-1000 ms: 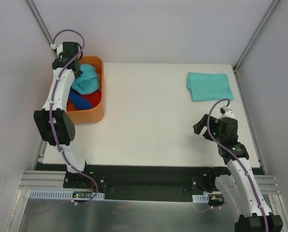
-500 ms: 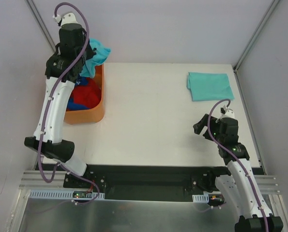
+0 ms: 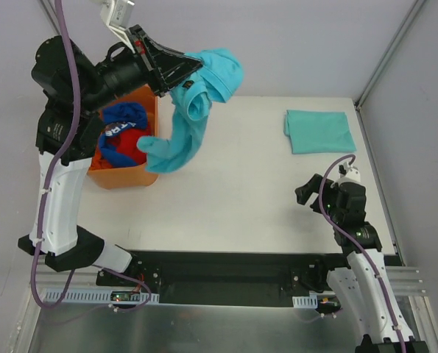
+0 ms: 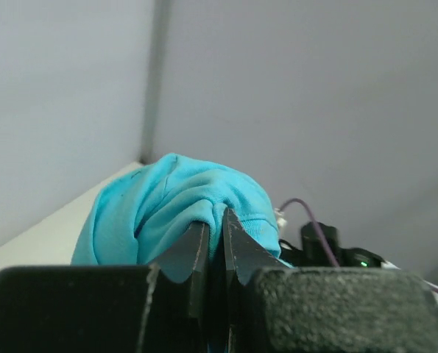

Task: Fold and stack the t-shirts
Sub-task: Move the tshirt to the center of the board

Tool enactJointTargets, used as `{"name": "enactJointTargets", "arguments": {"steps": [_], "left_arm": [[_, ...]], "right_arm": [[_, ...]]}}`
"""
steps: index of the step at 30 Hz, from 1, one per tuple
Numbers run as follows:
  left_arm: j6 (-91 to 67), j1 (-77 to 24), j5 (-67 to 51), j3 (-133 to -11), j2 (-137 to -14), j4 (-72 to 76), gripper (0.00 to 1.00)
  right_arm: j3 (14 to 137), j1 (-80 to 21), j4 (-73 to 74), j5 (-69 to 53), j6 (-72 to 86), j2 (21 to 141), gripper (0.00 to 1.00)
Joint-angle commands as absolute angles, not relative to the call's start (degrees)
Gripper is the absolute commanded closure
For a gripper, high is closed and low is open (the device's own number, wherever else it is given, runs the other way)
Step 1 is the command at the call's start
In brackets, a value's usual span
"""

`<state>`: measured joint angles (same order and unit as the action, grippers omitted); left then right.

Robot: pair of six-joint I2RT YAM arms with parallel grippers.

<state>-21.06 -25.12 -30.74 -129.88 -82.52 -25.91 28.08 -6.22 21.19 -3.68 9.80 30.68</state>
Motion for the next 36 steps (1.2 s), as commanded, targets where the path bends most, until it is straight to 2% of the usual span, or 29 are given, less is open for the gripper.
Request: {"name": "enactJointTargets", "arguments": {"steps": [1, 7, 10, 12, 16, 20, 24, 26, 27, 28, 30, 33, 34, 36], "left_arm": [[-27.5, -30.6, -48.0, -132.7, -86.0, -12.1, 1.0], [-28.2, -37.2, -48.5, -135.5, -91.6, -11.2, 1.0], [-27.6, -37.2, -47.3, -130.6, -91.9, -11.1, 1.0], [-26.2, -37.3, -44.8, -122.8, -90.5, -11.1, 1.0], [-20.1, -37.2, -32.1, -105.8, -85.4, -11.2, 1.0], [-18.1, -37.2, -12.7, -84.5, -81.4, -11.1, 0.99], [-20.2, -36.6, -0.9, -70.3, -81.1, -11.3, 0.85], [-22.7, -35.3, -0.4, -63.6, -81.6, -11.6, 0.82], [-23.7, -34.8, 1.1, -61.6, -81.8, -11.5, 0.75], [-25.4, -34.5, 1.0, -59.9, -82.3, -11.5, 0.67], [-27.1, -34.1, 1.1, -56.1, -82.4, -12.5, 0.33], [-29.6, -34.1, 0.1, -52.9, -80.9, -12.7, 0.2], [-30.3, -34.1, -1.7, -52.4, -79.1, -12.9, 0.01], [-31.2, -34.1, -2.5, -50.4, -76.7, -13.3, 0.01]], "right_arm": [[30.3, -6.6, 21.4, -2.4, 9.7, 28.6, 0.03], [31.0, -6.6, 23.4, -0.4, 10.1, 28.5, 0.03], [31.5, -6.6, 24.6, 2.3, 10.3, 28.2, 0.03], [32.2, -6.6, 26.2, 3.4, 10.4, 28.4, 0.03], [32.5, -6.5, 27.8, 7.2, 11.3, 29.0, 0.03], [32.8, -6.6, 28.4, 8.4, 11.4, 30.5, 0.03], [33.0, -6.6, 28.1, 8.3, 11.6, 32.9, 0.03], [33.1, -6.6, 28.0, 8.2, 11.6, 34.6, 0.03], [33.1, -6.6, 28.0, 8.2, 11.9, 35.2, 0.03], [33.3, -6.6, 28.2, 8.3, 12.1, 35.9, 0.03], [34.0, -6.6, 29.7, 9.3, 12.8, 37.9, 0.03], [35.8, -6.6, 33.0, 11.8, 14.8, 40.7, 0.03], [36.2, -6.6, 34.0, 12.9, 16.1, 41.3, 0.03], [37.4, -6.5, 37.2, 14.1, 17.1, 42.8, 0.03]]}}
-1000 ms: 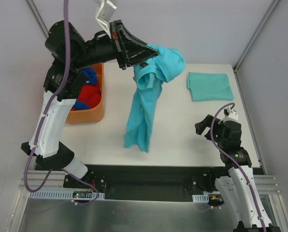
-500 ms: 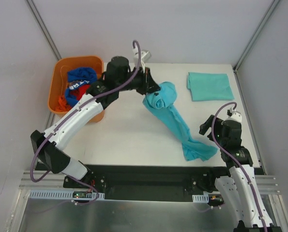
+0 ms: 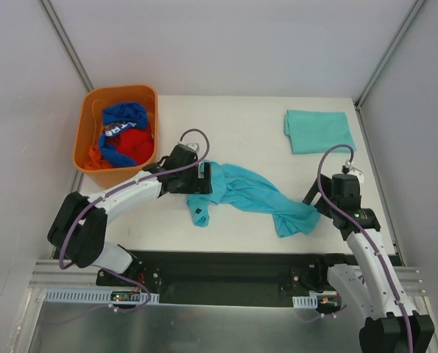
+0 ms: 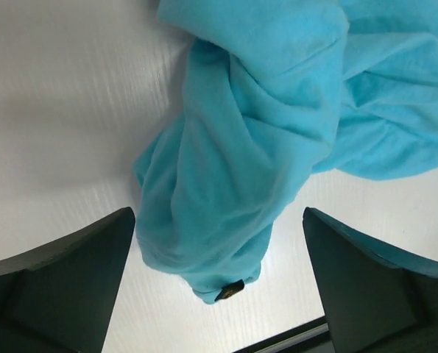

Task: Fold and stack the t-shirts
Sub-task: Move the tshirt to the center of the board, then flatten out the tshirt

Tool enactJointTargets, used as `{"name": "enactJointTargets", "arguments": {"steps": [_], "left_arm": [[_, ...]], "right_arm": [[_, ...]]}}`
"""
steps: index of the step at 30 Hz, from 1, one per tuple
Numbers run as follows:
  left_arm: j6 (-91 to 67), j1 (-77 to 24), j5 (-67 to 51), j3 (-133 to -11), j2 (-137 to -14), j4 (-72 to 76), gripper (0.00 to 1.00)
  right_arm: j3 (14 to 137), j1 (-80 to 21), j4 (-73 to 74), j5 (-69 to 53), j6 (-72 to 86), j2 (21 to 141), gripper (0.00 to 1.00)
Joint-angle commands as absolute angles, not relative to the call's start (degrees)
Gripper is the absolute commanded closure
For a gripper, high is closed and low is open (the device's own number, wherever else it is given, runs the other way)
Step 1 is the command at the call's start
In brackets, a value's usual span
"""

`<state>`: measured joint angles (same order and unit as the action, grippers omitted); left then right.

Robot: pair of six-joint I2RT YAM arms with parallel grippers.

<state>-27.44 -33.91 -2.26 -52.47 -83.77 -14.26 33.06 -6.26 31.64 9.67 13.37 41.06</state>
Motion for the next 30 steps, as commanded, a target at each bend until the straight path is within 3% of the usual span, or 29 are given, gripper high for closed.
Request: {"name": "enactJointTargets", "arguments": {"steps": [1, 6, 11, 14, 17, 20, 21, 24, 28, 29, 30], "left_arm": [[-32.7, -34.2, -3.0, -49.6, -73.8, -13.3, 0.01], [-37.1, -34.6, -3.8, -41.7, -66.4, -14.6, 0.01], [-40.2, -34.9, -4.3, -34.4, -59.7, -16.1, 0.01], [-42.1, -35.0, -3.9, -32.5, -60.5, -14.9, 0.07], [-43.2, -35.0, -6.1, -32.1, -63.5, -9.5, 0.19], [-44.0, -35.1, -8.6, -32.8, -68.3, -4.8, 0.29], [-44.2, -35.1, -8.8, -33.1, -70.6, -4.2, 0.38], [-43.6, -35.1, -7.9, -35.4, -75.0, -3.1, 0.49], [-41.7, -34.9, -5.2, -38.8, -79.4, -2.6, 0.83], [-41.8, -34.9, -4.9, -39.1, -79.7, -2.5, 0.98], [-41.7, -34.9, -4.9, -39.4, -80.0, -2.6, 1.0]], "right_arm": [[37.7, -6.5, 38.2, 14.9, 17.8, 43.2, 0.03], [37.4, -3.5, 42.2, 13.6, 19.0, 42.9, 0.03], [35.2, 2.3, 39.0, 1.2, 17.3, 44.4, 0.03], [33.8, 3.3, 37.0, -2.5, 17.2, 46.5, 0.03], [32.7, 3.6, 34.9, -4.0, 17.3, 49.3, 0.0], [31.2, 3.7, 32.4, -4.0, 17.8, 51.9, 0.07], [30.9, 3.7, 31.8, -3.8, 17.8, 52.5, 0.1], [30.1, 3.7, 29.6, -2.1, 17.8, 53.7, 0.2], [29.4, 3.7, 26.3, -0.4, 18.9, 56.0, 0.28], [29.1, 3.7, 25.4, -0.4, 19.7, 56.4, 0.34], [28.6, 3.7, 24.4, -0.4, 20.0, 56.9, 0.37]]}}
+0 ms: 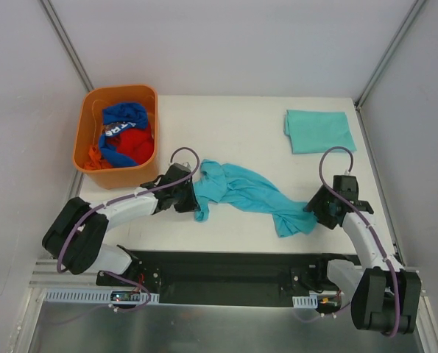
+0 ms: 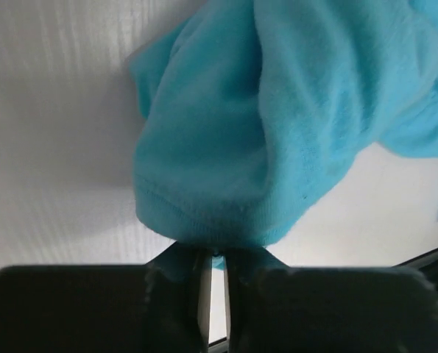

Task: Fold and stack the t-shirts
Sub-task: Flatten out the tshirt

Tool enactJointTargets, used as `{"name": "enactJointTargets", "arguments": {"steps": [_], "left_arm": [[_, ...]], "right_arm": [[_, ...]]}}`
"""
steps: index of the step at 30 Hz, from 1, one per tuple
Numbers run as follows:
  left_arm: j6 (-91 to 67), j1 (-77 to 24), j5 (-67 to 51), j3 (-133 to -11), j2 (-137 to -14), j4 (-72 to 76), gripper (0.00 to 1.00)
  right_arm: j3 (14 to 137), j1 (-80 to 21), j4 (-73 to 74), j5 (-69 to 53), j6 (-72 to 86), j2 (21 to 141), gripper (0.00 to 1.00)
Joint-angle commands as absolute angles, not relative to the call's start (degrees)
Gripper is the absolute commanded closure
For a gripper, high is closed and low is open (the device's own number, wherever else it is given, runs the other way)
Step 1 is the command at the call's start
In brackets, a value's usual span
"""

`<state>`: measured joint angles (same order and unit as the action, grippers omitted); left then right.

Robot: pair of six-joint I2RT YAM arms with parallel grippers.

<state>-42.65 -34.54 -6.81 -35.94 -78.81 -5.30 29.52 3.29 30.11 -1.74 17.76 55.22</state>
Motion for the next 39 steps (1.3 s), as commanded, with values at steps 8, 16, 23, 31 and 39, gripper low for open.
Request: {"name": "enactJointTargets", "arguments": {"steps": [8, 16, 23, 31, 39], "left_arm": [[-41.4, -34.9, -2.7, -37.7, -74.3, -2.6, 1.0], [-38.0, -34.8, 3.2, -39.6, -61.2, -7.3, 1.0], [-34.9, -34.8, 11.7, -46.1, -39.8, -14.1, 1.0], [-32.6, -34.8, 11.1, -55.1, -18.0, -16.3, 1.0], [-32.8, -34.8, 0.1, -63.7, -15.6, -16.7, 1.0]], "right_arm": [[28.7, 3.7, 16.6, -1.7, 20.3, 62.8, 0.76], [35.4, 3.3, 25.0, -0.4, 17.2, 56.8, 0.99], [53.1, 3.4, 42.2, 9.9, 11.9, 40.0, 1.0], [74.6, 3.4, 54.0, 19.3, 8.6, 28.7, 0.99], [86.0, 3.3, 57.4, 13.1, 7.6, 24.7, 0.99]]}}
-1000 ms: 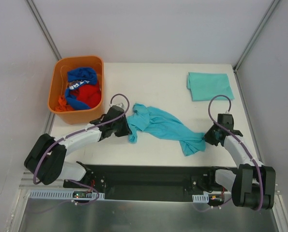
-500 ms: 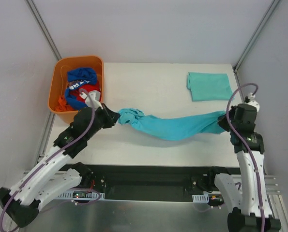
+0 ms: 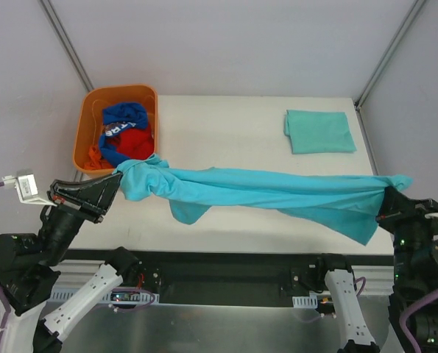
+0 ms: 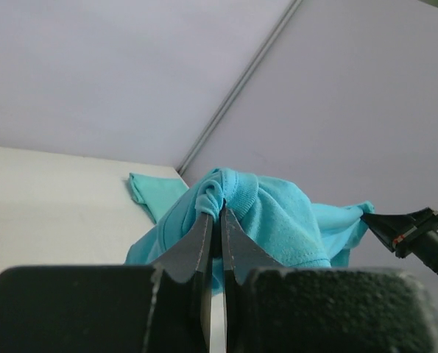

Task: Fold and stack the t-shirts
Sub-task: Flatten out the tshirt

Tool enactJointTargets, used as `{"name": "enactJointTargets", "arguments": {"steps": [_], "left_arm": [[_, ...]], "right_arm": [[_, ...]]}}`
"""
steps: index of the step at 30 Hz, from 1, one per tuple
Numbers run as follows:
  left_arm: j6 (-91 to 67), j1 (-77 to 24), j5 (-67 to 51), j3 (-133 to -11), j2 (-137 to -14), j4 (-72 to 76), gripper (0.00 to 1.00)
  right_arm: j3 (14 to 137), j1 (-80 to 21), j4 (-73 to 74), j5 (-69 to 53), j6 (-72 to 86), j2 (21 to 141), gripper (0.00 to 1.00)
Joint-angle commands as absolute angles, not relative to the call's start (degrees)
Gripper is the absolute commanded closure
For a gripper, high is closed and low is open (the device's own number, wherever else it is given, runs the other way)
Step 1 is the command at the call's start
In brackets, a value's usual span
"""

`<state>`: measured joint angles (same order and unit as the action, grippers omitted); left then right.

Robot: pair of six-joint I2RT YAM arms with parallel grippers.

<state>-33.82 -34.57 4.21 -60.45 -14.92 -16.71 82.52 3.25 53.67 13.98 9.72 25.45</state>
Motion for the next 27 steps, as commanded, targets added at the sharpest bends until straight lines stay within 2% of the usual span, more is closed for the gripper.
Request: {"name": "enactJointTargets", "arguments": {"steps": [1, 5, 10, 13, 15, 16, 18, 19, 20, 21, 22, 23, 27], "left_arm": [[-32.9, -34.8, 0.7, -63.8, -15.8, -16.8, 1.0], [-33.4, -34.8, 8.2, -62.5, -21.2, -17.8, 1.0], [-34.8, -34.7, 24.2, -57.8, -34.2, -18.4, 1.0], [-35.1, -34.6, 31.1, -58.5, -48.7, -18.4, 1.0], [-35.2, -34.0, 32.7, -61.2, -61.4, -18.2, 1.0], [-35.2, -33.3, 32.0, -62.7, -65.7, -18.3, 0.96], [-34.7, -30.8, 28.2, -68.5, -78.6, -18.4, 0.81], [-34.3, -29.8, 26.0, -71.1, -82.8, -18.6, 0.77], [-33.1, -28.8, 24.1, -73.9, -90.2, -20.2, 0.68], [-33.0, -28.7, 21.6, -79.9, -93.3, -22.0, 0.33], [-32.8, -28.7, 20.9, -82.9, -95.9, -23.8, 0.18], [-32.3, -28.9, 20.2, -85.1, -98.8, -25.1, 0.01], [-31.7, -30.8, 20.5, -85.7, -96.1, -25.8, 0.01]], "right_arm": [[86.0, 3.4, 57.8, 12.3, 7.6, 24.7, 0.99], [83.2, 3.3, 59.1, 11.5, 7.6, 27.3, 0.99], [69.1, 3.4, 53.8, 8.8, 7.8, 35.6, 1.0], [62.7, 3.4, 48.7, 9.5, 8.1, 45.2, 0.98], [60.7, 3.5, 43.6, 9.8, 7.5, 54.0, 0.92], [60.6, 3.6, 42.5, 9.6, 7.3, 57.5, 0.89], [61.9, 3.9, 39.6, 10.0, 7.1, 68.8, 0.87], [63.7, 4.0, 39.4, 10.8, 7.2, 73.0, 0.75], [67.7, 4.1, 39.1, 11.9, 6.5, 81.0, 0.63], [71.0, 4.1, 40.5, 12.0, 5.8, 85.0, 0.49], [74.1, 4.0, 42.7, 12.2, 5.7, 88.5, 0.33], [77.7, 4.1, 45.4, 12.9, 5.5, 92.4, 0.3], [73.5, 4.0, 42.1, 13.4, 6.9, 88.5, 0.13]]}}
